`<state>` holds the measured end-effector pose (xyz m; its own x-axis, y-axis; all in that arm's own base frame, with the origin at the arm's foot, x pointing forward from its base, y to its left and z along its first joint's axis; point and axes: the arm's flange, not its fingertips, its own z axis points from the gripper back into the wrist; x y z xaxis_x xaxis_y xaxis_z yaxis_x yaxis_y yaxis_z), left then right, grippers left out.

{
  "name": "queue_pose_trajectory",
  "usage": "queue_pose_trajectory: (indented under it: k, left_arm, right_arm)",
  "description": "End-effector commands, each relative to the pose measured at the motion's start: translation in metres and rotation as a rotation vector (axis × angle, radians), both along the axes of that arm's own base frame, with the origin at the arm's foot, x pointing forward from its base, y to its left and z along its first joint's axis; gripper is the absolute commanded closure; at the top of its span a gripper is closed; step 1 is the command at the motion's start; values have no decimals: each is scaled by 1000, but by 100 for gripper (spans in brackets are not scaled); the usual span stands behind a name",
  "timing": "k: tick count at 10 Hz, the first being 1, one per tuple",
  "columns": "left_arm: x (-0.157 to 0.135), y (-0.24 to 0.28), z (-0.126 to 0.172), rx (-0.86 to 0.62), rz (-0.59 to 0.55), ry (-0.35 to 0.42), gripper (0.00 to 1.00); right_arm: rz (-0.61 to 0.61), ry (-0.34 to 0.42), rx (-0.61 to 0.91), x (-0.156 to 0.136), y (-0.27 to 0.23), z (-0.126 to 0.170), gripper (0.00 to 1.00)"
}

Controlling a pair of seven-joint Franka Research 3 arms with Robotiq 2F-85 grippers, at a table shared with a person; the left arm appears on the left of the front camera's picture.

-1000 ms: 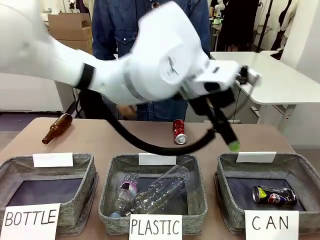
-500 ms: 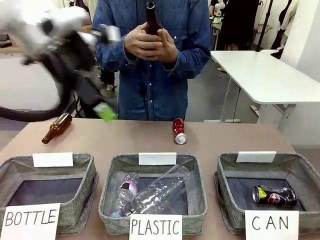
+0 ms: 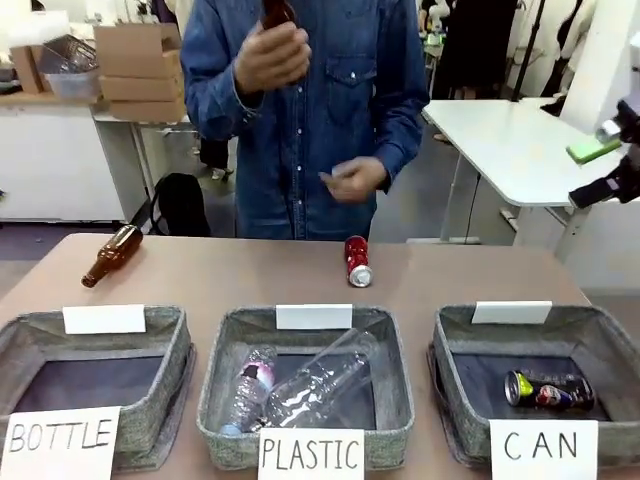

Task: Sort the can waste into the basket.
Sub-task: Pick up the can waste from the table and place it in the right Fabric basket.

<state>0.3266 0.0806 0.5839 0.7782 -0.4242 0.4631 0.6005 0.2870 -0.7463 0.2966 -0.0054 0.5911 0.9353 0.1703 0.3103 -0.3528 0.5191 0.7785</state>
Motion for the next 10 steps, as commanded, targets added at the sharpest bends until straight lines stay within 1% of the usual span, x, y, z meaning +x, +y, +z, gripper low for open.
queue_pose_trajectory:
  k: [1, 2, 3, 4, 5, 10]
  left_arm:
    - [-27, 42, 15, -123, 189, -35, 0]
    - [-49, 61, 9, -159, 210, -51, 0]
    - [-65, 73, -4, -98, 238, -4, 0]
    - [-67, 71, -12, -84, 206, 16, 0]
    - [-55, 86, 8, -123, 231, -15, 0]
    - [-55, 86, 8, -123, 231, -15, 0]
  right_arm:
    - [-13, 5, 36, 19, -1, 12, 0]
    - [-43, 13, 38, 26, -5, 16, 0]
    - [-66, 14, 25, 28, -9, 19, 0]
    - [-114, 8, 3, 29, -13, 20, 0]
    - [-25, 9, 17, 21, -7, 8, 0]
    - [-25, 9, 17, 21, -7, 8, 0]
